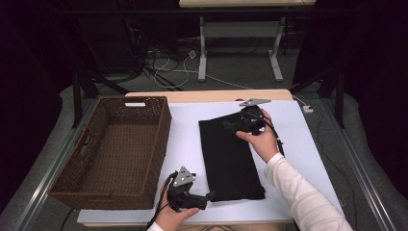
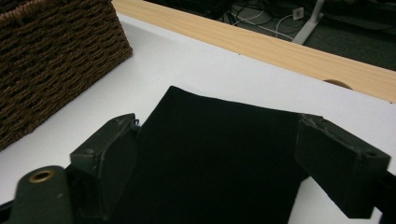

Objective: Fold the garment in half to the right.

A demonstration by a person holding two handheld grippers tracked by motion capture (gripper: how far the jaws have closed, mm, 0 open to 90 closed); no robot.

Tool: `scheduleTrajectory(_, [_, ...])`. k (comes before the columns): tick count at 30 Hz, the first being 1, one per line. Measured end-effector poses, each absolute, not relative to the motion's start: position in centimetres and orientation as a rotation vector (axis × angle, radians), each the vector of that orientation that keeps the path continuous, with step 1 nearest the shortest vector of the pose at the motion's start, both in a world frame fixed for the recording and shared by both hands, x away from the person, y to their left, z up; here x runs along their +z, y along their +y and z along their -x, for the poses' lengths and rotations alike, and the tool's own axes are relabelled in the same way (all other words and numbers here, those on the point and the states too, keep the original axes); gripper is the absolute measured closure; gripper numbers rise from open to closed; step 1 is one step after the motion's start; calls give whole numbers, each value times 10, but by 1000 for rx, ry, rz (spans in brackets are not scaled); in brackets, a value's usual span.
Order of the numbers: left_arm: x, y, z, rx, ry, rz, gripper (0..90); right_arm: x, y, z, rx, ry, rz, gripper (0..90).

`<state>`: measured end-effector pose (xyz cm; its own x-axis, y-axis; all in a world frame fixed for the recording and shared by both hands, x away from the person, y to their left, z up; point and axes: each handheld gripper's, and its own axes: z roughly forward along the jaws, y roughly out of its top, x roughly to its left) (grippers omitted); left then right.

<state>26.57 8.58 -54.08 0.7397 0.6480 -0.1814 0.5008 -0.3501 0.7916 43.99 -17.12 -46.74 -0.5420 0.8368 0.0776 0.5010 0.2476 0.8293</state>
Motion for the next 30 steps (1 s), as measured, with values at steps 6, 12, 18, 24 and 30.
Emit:
scheduleTrajectory(6, [-540,87,-266,213,879,-2015,55,-470,-186,-429,1210,2128,-1244,33])
scheduleTrajectory(12, [-541,87,-267,215,903,-2005,14,-474,-198,-414,1175,2116,-1264,0])
scheduleTrajectory(18, [-542,87,-268,214,929,-1996,4,-476,-207,-395,1175,2131,-1242,0])
scheduleTrajectory(24, [-543,87,-270,211,960,-1980,3,-479,-212,-374,1200,2118,-1209,0])
scheduleTrajectory(30, [-544,88,-270,192,974,-1969,3,-488,-219,-356,1225,2107,-1186,0])
